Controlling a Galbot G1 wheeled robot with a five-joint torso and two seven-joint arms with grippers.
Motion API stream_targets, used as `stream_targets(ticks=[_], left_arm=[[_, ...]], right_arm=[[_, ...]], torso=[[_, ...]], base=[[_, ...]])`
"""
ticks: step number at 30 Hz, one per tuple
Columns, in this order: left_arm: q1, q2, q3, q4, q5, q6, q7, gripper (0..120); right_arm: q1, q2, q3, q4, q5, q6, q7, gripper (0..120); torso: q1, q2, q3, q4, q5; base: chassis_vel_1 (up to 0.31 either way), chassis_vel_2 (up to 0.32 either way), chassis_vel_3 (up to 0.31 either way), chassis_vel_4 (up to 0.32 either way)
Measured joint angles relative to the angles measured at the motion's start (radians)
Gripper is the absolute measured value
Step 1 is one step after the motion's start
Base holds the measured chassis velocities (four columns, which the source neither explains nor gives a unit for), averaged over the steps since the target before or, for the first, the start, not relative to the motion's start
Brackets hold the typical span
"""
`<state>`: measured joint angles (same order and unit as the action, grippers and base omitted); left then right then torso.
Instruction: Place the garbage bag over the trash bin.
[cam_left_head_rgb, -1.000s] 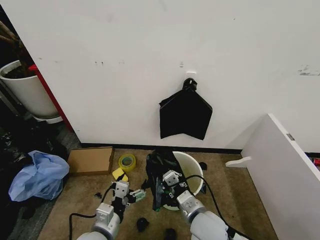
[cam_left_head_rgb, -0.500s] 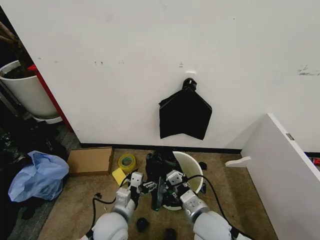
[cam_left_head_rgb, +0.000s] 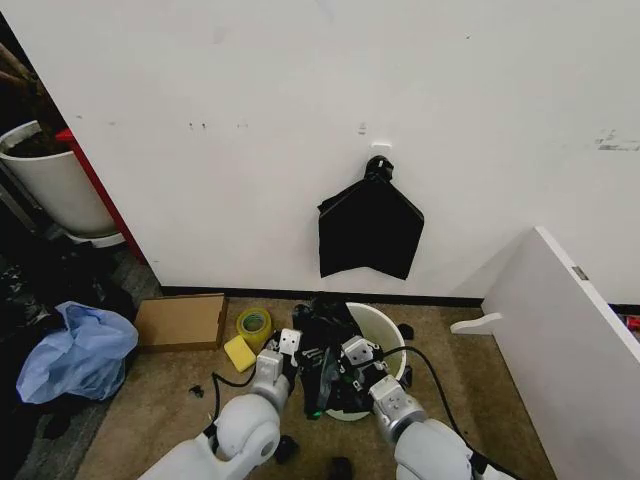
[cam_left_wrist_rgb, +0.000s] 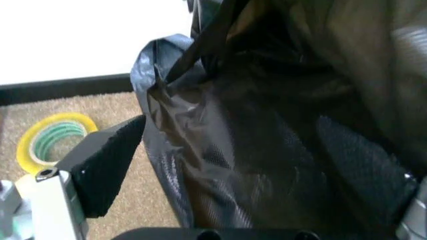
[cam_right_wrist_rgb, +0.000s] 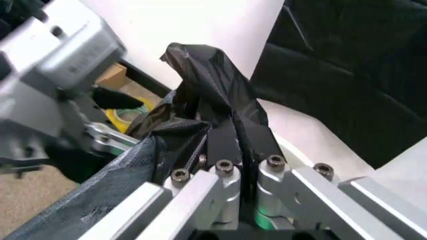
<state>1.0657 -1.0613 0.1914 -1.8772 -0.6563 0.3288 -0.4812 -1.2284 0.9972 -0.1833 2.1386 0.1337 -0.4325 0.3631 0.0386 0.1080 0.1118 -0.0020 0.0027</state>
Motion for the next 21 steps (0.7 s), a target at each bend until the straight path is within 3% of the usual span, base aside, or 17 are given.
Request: stream_targets(ticks=[8,13,21], left_arm=[[-0.049,-0.018,0.042,0.03,-0.096,0.071,-0.056,98],[-0.084,-0.066,0.055,0.05,-0.21,0.134,-0.141,96],[-0.11,-0.088,0.063,0.059,-0.268,0.203,-0.226,93]], right_arm=[[-0.001,0.002,-0.001,0.004,0.002,-0.002,0.002,0],[-0.009,0.001,0.003,0.005,0.001,-0.003,0.004,0],[-0.008,0.001,0.006,0.001,0.001,-0.003,0.005,0]], torso=[[0.0,0.0,0.0,0.0002,0.0001],[0.0,0.0,0.0,0.0,-0.0001],[0.0,0.0,0.0,0.0001,0.0]], base=[[0.0,0.0,0.0,0.0],[0.0,0.0,0.0,0.0],[0.0,0.0,0.0,0.0]])
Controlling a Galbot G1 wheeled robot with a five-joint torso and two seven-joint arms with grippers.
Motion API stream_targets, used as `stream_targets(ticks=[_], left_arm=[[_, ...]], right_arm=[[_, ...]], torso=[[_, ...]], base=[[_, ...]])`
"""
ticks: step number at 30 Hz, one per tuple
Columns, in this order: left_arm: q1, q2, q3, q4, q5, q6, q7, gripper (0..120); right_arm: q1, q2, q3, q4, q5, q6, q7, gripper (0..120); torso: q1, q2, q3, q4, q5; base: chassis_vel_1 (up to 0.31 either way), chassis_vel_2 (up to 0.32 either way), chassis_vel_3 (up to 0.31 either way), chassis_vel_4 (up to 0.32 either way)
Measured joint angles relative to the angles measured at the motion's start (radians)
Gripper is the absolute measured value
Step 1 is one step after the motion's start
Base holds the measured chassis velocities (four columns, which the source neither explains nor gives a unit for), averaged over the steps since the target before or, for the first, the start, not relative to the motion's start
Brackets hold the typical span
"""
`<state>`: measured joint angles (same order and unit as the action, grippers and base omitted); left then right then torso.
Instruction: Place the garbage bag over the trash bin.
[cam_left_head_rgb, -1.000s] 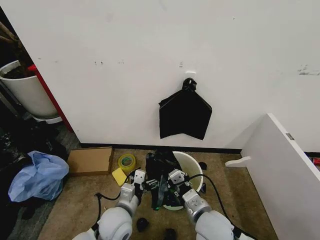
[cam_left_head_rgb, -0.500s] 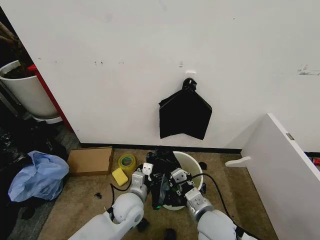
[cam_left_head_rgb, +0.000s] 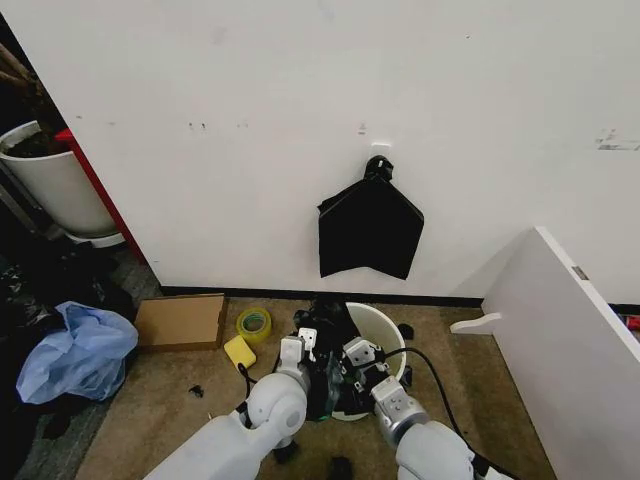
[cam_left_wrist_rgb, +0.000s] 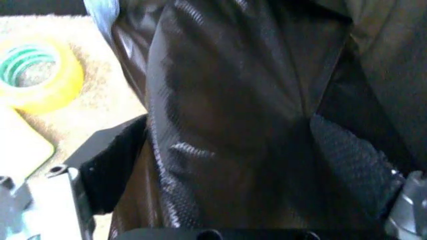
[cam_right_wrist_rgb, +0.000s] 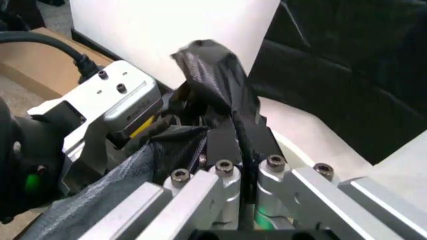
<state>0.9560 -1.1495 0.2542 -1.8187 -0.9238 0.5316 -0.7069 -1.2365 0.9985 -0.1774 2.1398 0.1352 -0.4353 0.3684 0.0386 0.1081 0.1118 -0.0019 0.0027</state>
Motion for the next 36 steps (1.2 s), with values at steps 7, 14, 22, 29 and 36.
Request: stream_targets(ticks=[7,14,22,29,36], left_arm=[[-0.008,-0.005,-0.011,0.02,-0.015,0.013,-0.023,67],[-0.007,-0.011,-0.024,0.028,-0.018,0.009,-0.026,41],[0.006,-0.015,-0.051,0.029,-0.018,-0.016,-0.016,19],[0.052,0.012,-0.122,-0.003,-0.003,-0.084,0.009,4],[0.088,0.018,-0.183,-0.015,0.012,-0.163,0.022,4]], right_arm=[[0.002,0.002,0.001,-0.005,0.004,0.003,0.003,0],[0.002,0.003,0.004,-0.009,0.005,0.009,0.004,0],[0.0,0.007,0.007,-0.02,0.005,0.014,0.007,0],[-0.002,0.011,0.043,-0.039,0.037,0.015,0.025,0],[-0.04,-0.004,0.093,-0.001,0.084,-0.009,0.043,0]], torso=[[0.0,0.0,0.0,0.0,0.0],[0.0,0.0,0.0,0.0,-0.0001],[0.0,0.0,0.0,0.0,-0.0001],[0.0,0.0,0.0,0.0,-0.0001],[0.0,0.0,0.0,0.0001,-0.0001]], base=[[0.0,0.0,0.0,0.0],[0.0,0.0,0.0,0.0],[0.0,0.0,0.0,0.0],[0.0,0.0,0.0,0.0],[0.0,0.0,0.0,0.0]])
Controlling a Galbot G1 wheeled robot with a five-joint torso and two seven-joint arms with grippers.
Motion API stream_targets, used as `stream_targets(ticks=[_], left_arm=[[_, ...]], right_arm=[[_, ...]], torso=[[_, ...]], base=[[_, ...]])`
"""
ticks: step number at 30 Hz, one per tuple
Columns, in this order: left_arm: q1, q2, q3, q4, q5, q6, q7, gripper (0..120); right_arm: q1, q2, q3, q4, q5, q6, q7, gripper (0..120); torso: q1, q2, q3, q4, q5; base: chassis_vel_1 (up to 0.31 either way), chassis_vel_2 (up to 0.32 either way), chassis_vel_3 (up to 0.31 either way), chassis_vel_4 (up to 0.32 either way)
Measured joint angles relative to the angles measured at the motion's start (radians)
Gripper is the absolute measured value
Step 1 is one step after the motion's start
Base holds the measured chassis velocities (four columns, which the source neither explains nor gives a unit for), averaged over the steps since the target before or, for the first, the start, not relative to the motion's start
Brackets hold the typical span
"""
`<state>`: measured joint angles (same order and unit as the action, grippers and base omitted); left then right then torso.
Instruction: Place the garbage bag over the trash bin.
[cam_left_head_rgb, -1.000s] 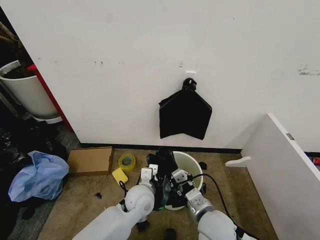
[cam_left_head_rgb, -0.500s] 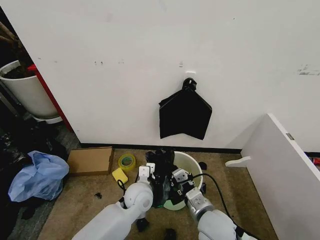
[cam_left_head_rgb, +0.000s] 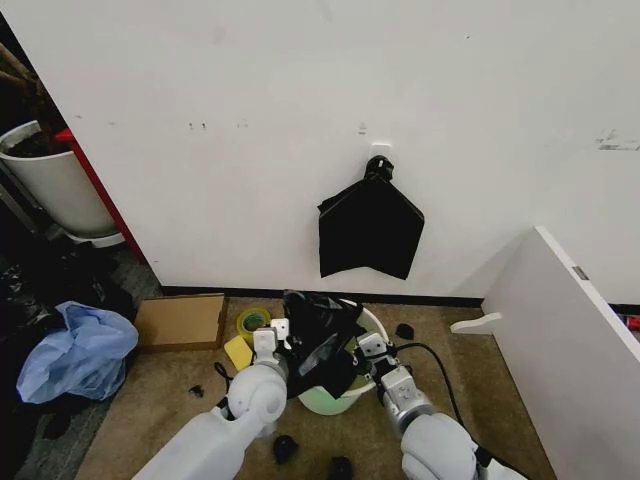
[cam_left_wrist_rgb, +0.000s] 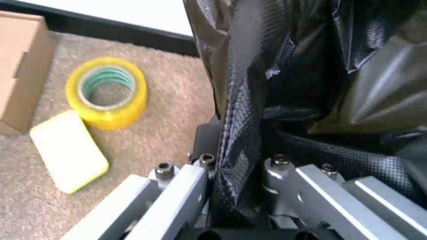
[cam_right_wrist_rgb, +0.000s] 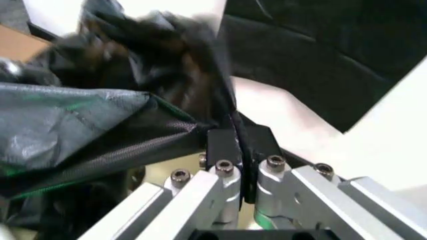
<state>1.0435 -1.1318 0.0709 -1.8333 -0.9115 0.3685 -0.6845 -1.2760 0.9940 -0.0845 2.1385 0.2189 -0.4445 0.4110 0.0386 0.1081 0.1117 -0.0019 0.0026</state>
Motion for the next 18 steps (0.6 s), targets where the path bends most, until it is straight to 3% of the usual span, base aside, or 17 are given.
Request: stream_targets(ticks=[8,18], left_arm=[[0.056,-0.005,-0.066,-0.031,0.016,-0.068,0.001,4],[0.089,0.024,-0.111,-0.059,0.03,-0.085,0.011,4]], right_arm=[[-0.042,-0.021,0.028,0.027,0.023,-0.018,0.021,0],[-0.057,-0.024,0.053,-0.018,0.018,-0.009,0.05,0]], torso=[[0.0,0.0,0.0,0.0002,0.0001],[0.0,0.0,0.0,0.0,0.0]], base=[[0.0,0.0,0.0,0.0],[0.0,0.0,0.0,0.0]])
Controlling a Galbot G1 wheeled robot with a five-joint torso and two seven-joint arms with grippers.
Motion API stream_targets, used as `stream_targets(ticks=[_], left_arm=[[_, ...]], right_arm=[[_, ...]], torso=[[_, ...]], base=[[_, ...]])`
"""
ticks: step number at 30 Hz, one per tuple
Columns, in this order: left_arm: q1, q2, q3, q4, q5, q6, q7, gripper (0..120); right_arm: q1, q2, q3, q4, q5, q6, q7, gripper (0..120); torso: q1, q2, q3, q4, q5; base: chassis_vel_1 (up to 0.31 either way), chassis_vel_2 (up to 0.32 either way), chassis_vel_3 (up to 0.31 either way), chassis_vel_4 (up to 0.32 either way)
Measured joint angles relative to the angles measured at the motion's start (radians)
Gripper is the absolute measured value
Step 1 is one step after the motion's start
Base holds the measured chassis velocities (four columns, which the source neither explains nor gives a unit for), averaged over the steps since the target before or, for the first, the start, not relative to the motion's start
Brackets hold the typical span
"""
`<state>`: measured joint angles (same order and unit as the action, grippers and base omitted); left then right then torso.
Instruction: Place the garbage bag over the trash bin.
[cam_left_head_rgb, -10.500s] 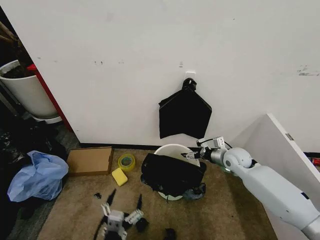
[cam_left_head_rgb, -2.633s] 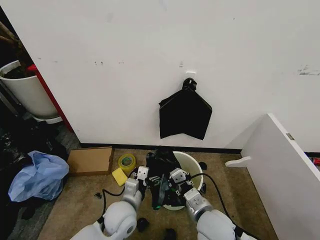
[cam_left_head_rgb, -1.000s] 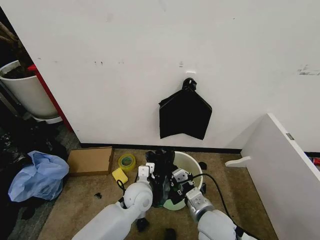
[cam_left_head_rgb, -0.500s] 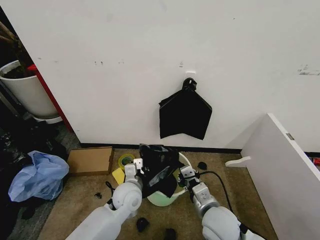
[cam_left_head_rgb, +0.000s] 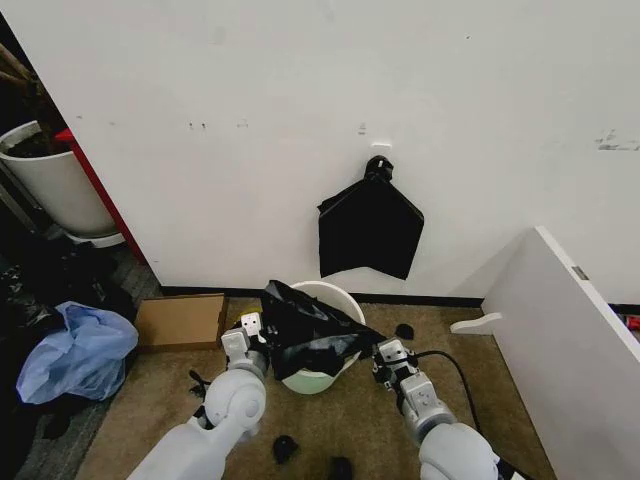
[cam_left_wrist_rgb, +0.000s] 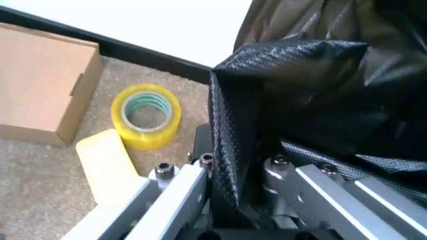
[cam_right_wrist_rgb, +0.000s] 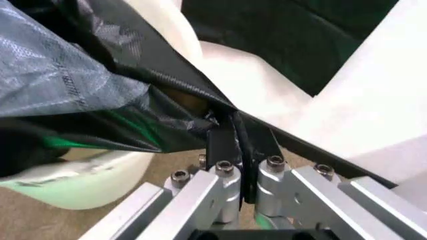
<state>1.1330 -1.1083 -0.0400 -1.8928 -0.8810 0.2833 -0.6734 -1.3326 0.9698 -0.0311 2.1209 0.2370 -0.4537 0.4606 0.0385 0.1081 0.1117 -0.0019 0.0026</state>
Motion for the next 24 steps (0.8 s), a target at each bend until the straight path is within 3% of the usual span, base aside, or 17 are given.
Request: stream_targets(ticks=[6,8,11,18,19,24], left_arm=[[0.016,0.008,-0.008,-0.014,0.015,-0.001,0.011,4],[0.027,0.014,-0.008,-0.021,0.037,0.001,0.022,4],[0.049,0.022,-0.009,-0.039,0.067,0.01,0.035,4],[0.066,0.029,-0.016,-0.053,0.08,0.019,0.04,4],[0.072,0.033,-0.017,-0.06,0.085,0.02,0.048,4],[0.088,0.044,-0.013,-0.08,0.111,0.022,0.078,4]], right_arm=[[-0.006,0.0,-0.008,0.006,-0.01,0.006,-0.004,0],[-0.02,-0.006,-0.006,0.017,-0.036,0.034,-0.036,5],[-0.053,-0.038,0.004,0.043,-0.126,0.152,-0.139,19],[-0.074,-0.076,0.007,0.08,-0.216,0.262,-0.226,39],[-0.064,-0.084,0.006,0.077,-0.261,0.3,-0.25,46],[-0.002,-0.091,-0.015,0.047,-0.308,0.315,-0.293,61]], torso=[[0.0,0.0,0.0,0.0,0.0],[0.0,0.0,0.0,-0.0001,-0.0001],[0.0,0.0,0.0,0.0,0.0],[0.0,0.0,0.0,0.0,-0.0001],[0.0,0.0,0.0,-0.0001,0.0],[0.0,0.0,0.0,0.0,0.0]], base=[[0.0,0.0,0.0,0.0],[0.0,0.0,0.0,0.0],[0.0,0.0,0.0,0.0],[0.0,0.0,0.0,0.0],[0.0,0.0,0.0,0.0],[0.0,0.0,0.0,0.0]])
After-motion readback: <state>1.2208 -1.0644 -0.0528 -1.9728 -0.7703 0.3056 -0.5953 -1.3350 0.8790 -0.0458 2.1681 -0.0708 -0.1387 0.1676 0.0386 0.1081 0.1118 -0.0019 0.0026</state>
